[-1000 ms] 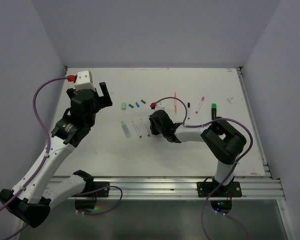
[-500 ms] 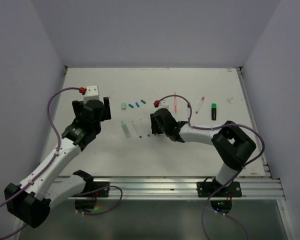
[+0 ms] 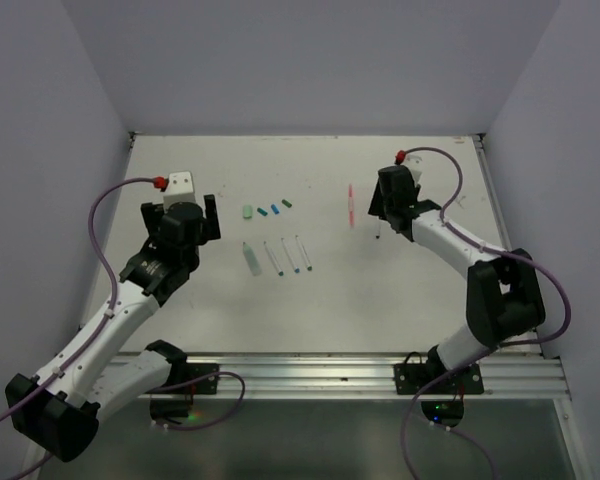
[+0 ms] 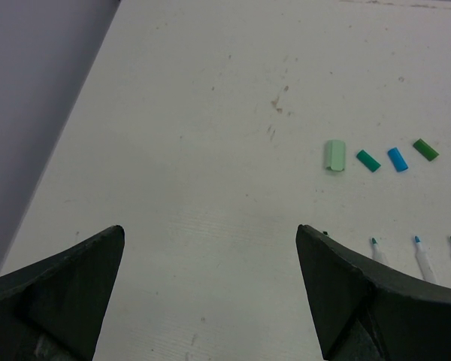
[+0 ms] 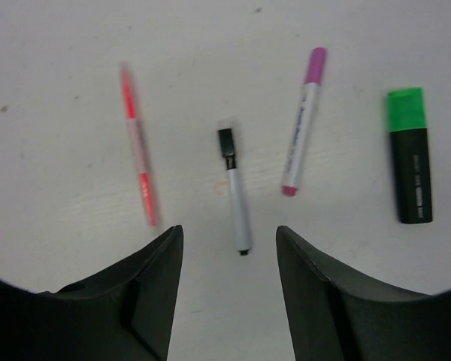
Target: Open the pen caps
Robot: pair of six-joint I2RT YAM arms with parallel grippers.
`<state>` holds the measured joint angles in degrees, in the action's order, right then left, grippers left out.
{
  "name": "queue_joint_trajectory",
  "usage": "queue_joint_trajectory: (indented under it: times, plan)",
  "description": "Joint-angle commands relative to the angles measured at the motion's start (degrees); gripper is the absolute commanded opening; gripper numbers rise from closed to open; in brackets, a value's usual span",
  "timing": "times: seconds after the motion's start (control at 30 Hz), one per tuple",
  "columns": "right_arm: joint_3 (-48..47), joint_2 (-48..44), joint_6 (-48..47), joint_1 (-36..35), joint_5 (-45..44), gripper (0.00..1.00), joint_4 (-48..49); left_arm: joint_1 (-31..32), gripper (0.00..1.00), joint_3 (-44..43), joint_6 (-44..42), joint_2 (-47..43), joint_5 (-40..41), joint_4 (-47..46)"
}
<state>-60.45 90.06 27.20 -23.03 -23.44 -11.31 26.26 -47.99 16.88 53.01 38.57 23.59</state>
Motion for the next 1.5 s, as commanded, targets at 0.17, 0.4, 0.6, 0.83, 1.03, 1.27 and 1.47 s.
queue_joint_trajectory:
  times: [0.17, 0.4, 0.6, 0.83, 1.03, 1.27, 1.47]
  plan:
    - [-8.6, 10.8, 2.5, 11.2, 3.8, 0.54, -5.6, -0.4, 1.00, 0.3, -0.6, -1.2, 0.5, -2.9]
    - [-14.5, 18.6, 2.0, 14.2, 6.6, 0.49, -7.1, -0.4, 1.00, 0.4, -0.7, -1.0, 0.3, -2.9]
    - [-16.0, 22.0, 1.7, 15.0, 7.7, 0.43, -7.7, -0.4, 1.00, 0.4, -0.8, -0.8, 0.2, -3.0]
    - [-15.8, 24.7, 2.0, 15.3, 7.6, 0.32, -8.4, -0.4, 1.00, 0.5, -0.7, -0.4, -0.8, -3.2]
    - [-14.4, 22.2, 1.4, 15.4, 6.8, 0.02, -9.0, -0.4, 1.00, 0.6, -0.6, -0.4, -3.6, -4.0]
    - [-7.9, 6.3, -3.4, 13.8, 10.6, 0.00, -5.0, -0.4, 1.00, -4.1, 4.7, 2.6, -16.3, -2.1]
    - [1.8, -8.0, -8.5, 2.7, 14.1, 0.00, 3.0, -0.4, 1.00, -8.9, 12.9, 6.5, -33.6, -2.2]
